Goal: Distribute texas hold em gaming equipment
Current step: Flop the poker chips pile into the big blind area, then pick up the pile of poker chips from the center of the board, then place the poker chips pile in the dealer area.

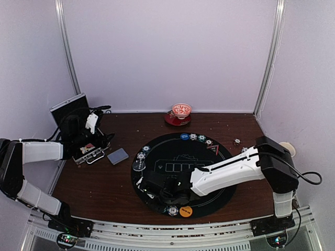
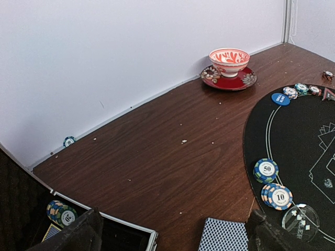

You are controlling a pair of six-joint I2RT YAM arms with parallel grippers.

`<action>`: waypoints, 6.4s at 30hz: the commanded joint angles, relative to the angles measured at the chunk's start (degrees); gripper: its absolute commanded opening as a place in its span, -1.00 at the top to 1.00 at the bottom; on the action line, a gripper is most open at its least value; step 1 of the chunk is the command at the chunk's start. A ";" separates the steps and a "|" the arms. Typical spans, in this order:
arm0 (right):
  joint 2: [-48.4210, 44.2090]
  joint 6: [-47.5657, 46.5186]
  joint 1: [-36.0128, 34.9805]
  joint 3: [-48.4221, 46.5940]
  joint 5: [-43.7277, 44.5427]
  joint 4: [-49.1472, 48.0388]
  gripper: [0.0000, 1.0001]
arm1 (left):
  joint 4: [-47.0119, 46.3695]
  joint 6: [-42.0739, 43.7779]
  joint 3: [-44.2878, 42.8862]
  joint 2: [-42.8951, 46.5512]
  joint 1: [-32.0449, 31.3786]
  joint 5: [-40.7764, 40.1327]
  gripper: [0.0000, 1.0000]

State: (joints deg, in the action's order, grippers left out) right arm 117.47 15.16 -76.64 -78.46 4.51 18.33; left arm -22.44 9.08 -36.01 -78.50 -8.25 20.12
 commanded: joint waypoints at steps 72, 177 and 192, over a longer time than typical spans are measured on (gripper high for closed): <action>-10.74 18.49 61.48 8.39 19.35 -1.73 -0.97 | -1.33 0.14 -1.51 0.11 0.08 0.05 -0.96; 10.17 8.48 29.09 -28.37 8.68 -1.14 0.44 | -1.43 0.21 -1.43 0.19 0.13 0.02 -0.96; 24.58 14.66 26.89 -37.74 0.12 -7.74 0.42 | -1.60 0.28 -1.52 -0.12 0.08 0.10 -0.96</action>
State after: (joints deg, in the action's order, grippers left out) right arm 141.08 27.68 -49.23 -114.08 6.39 14.50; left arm -22.41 9.08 -36.03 -78.46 -8.25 20.14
